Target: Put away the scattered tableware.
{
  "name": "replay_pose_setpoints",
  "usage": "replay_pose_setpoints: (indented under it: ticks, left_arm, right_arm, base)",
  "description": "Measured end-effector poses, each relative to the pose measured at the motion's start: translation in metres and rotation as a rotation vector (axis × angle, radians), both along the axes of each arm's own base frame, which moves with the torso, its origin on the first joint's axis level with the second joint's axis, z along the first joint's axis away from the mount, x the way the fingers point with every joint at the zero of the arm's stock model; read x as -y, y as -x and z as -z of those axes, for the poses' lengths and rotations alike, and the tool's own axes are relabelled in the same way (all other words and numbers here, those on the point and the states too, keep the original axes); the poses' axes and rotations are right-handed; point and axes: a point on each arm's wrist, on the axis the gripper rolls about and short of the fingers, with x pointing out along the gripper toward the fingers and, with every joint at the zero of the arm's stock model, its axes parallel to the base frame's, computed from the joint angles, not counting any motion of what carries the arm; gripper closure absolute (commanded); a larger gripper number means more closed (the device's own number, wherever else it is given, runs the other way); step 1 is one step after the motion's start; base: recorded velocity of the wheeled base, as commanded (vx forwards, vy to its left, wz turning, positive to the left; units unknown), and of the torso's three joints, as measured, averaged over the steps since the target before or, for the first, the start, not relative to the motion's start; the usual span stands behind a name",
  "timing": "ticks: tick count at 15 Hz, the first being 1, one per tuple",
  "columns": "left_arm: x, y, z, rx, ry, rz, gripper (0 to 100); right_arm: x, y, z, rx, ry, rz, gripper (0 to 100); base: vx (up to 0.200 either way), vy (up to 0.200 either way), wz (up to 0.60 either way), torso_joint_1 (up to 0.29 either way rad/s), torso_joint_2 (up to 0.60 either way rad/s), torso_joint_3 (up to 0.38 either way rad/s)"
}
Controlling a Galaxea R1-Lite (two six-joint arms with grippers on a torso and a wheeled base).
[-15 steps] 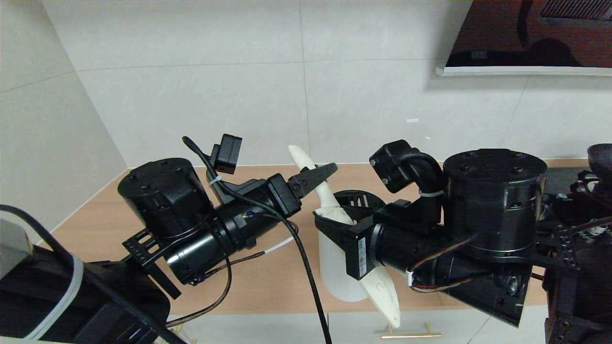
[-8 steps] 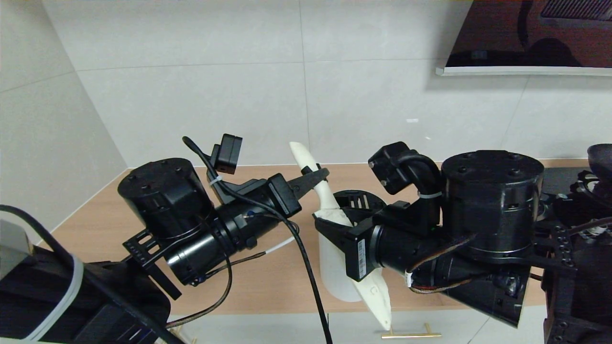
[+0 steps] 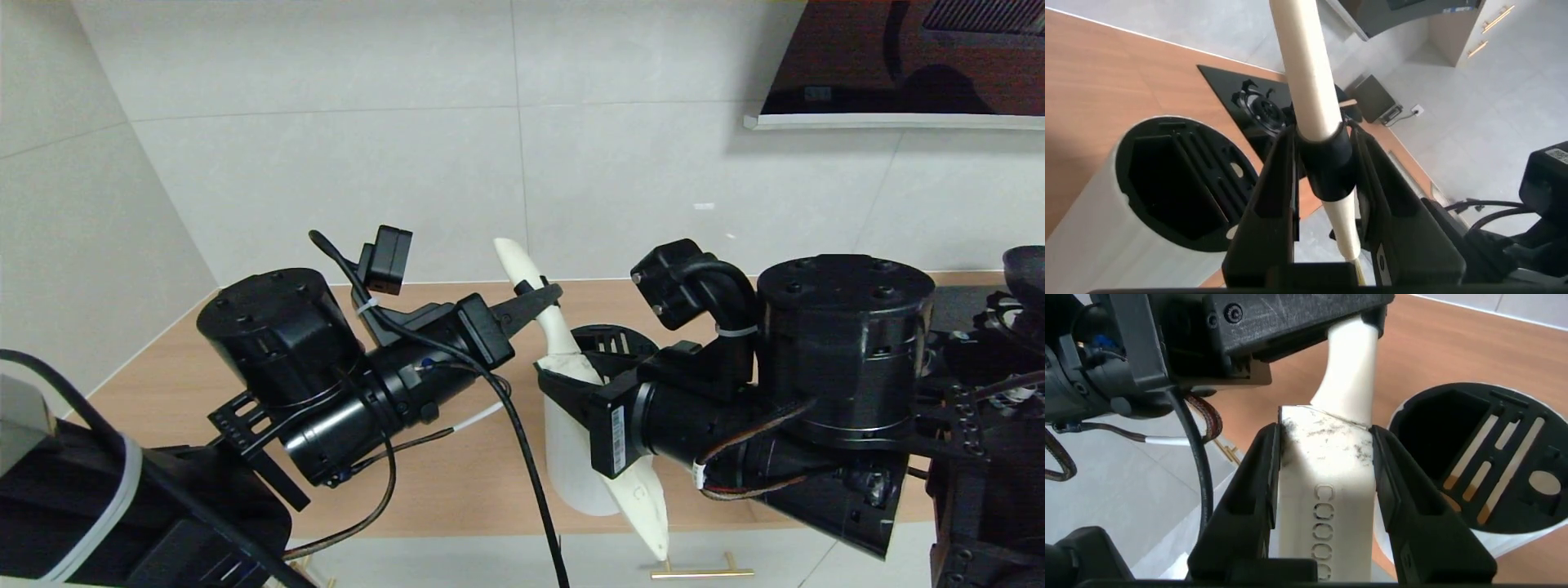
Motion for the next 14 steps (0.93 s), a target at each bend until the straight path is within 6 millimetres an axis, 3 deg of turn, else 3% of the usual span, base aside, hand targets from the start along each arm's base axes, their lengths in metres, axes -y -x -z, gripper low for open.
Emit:
replay_pose_setpoints:
  ticks: [7,10,14]
  left_arm:
    - [0.001,0.001,-0.010,-0.028,-0.016,-0.019,100]
    - [-0.002,0.003,-0.026,-0.035,-0.032,-0.068,100]
    - [-0.003,0.007,-0.054,-0.068,-0.137,-0.261,100]
  right_arm:
    - [0.013,-0.011,-0.007,0.035,-0.046,0.052,0]
    - [0.030,-0.024,-0.014,0.050,-0.063,0.116,0]
    - [0.049,-0.039,-0.021,0.068,-0.080,0.192,0]
  base:
    - [0.000,0.000,0.00,0.000,0.00,0.000]
    - [0.000,0.000,0.00,0.000,0.00,0.000]
    - [0.000,0.000,0.00,0.000,0.00,0.000]
